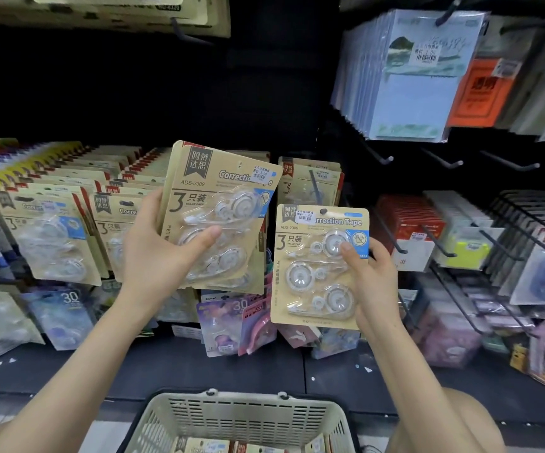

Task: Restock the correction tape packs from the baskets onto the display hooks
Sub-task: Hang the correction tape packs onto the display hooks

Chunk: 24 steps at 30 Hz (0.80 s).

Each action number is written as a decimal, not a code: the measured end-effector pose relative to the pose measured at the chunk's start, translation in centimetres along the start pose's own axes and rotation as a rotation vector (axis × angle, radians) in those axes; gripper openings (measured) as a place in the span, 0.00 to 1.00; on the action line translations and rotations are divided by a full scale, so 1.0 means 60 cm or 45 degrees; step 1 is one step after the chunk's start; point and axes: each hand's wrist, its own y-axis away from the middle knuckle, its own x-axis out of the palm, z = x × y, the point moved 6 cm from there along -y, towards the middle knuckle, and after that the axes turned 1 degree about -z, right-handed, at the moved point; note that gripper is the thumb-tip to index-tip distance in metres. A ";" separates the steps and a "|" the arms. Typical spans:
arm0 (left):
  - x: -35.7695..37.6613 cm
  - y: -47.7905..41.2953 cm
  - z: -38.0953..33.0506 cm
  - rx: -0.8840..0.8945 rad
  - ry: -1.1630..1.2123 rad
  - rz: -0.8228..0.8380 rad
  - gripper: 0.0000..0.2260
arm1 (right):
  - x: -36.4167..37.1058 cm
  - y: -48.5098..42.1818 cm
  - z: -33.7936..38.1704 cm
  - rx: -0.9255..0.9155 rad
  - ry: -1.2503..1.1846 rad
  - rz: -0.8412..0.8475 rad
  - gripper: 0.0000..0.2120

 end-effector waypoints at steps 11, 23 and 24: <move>0.002 -0.035 -0.008 0.029 -0.032 -0.028 0.26 | 0.062 -0.096 -0.042 0.176 -0.215 -0.044 0.09; 0.011 -0.078 0.010 -0.132 0.070 0.014 0.30 | 0.119 -0.264 -0.075 0.168 -0.059 -0.049 0.09; 0.011 -0.080 0.012 -0.149 0.084 0.020 0.31 | 0.120 -0.265 -0.075 0.176 -0.045 -0.043 0.09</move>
